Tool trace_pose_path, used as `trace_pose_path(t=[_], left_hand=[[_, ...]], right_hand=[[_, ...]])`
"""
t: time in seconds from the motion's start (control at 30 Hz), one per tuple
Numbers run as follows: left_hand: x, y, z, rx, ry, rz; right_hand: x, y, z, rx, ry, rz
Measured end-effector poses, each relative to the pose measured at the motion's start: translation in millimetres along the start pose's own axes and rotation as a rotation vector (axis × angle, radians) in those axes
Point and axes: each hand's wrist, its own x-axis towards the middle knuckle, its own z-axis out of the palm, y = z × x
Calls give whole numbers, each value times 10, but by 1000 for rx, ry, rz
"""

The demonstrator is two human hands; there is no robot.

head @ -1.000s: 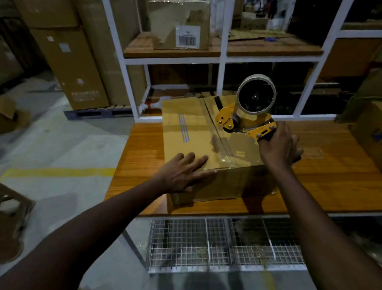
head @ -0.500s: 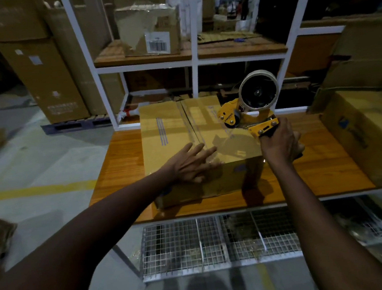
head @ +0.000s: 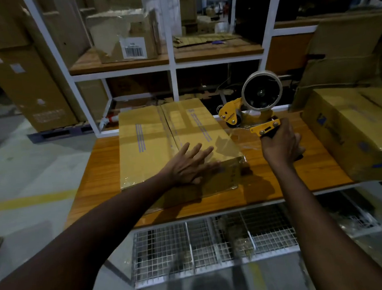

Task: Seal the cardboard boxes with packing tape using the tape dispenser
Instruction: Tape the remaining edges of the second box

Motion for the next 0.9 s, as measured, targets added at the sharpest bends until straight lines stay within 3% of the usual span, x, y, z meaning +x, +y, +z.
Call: trace_pose_path(t=[0.17, 0.3, 0.7, 0.8, 0.9], left_hand=[[134, 193, 171, -45, -73, -49], [197, 148, 113, -27, 4, 78], [690, 464, 41, -169, -129, -95], [836, 778, -152, -445, -80, -435], [1137, 1188, -283, -530, -5, -806]], right_hand=[[214, 126, -86, 13, -26, -3], [375, 272, -125, 21, -30, -6], [872, 593, -96, 74, -64, -14], [991, 636, -78, 88, -81, -10], [1103, 680, -39, 116, -104, -12]])
